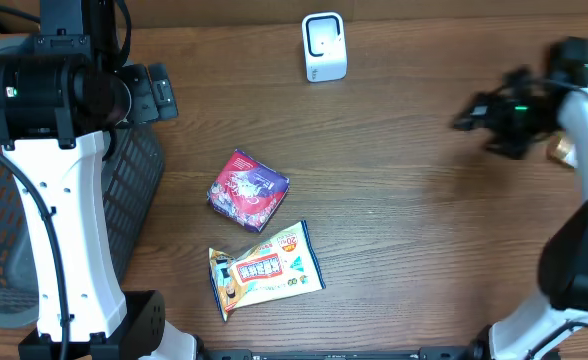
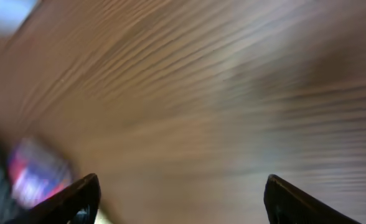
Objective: Scan the item barcode
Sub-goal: 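Open the right gripper and bring it back over the detergent bag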
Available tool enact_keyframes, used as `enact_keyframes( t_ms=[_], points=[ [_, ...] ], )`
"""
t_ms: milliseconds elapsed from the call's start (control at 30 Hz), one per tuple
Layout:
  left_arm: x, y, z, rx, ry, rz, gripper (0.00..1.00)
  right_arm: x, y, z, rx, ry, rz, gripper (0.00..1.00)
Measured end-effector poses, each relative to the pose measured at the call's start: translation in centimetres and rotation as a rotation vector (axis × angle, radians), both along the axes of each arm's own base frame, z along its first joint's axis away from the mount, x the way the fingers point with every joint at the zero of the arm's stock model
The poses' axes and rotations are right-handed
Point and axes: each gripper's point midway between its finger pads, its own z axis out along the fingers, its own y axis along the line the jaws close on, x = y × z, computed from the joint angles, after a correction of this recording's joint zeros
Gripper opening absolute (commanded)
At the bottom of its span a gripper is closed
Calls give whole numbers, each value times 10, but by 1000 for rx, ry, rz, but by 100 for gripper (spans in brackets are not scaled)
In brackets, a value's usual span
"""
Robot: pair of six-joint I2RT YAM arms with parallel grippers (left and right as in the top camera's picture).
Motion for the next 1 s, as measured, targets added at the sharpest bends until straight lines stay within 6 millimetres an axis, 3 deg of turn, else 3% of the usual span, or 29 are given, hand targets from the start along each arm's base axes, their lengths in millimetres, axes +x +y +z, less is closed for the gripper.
enact_keyframes(
  t_ms=[33, 67, 167, 233, 667, 833, 1000],
  points=[
    [0, 0, 0, 0, 0, 0, 100, -9, 41, 13, 70, -22, 125, 89],
    [0, 0, 0, 0, 0, 0, 100, -16, 64, 19, 116, -32, 201, 91],
    [0, 0, 0, 0, 0, 0, 100, -41, 110, 26, 243, -30, 371, 100],
    [0, 0, 0, -1, 0, 0, 100, -58, 131, 21, 318, -41, 475, 100],
    [0, 0, 0, 0, 0, 0, 100, -142, 217, -77, 477, -151, 847, 100],
    [0, 0, 0, 0, 0, 0, 100, -154, 243, -95, 480, -224, 909, 100],
    [0, 0, 0, 0, 0, 0, 100, -159, 266, -98, 491, -261, 931, 100]
  ],
)
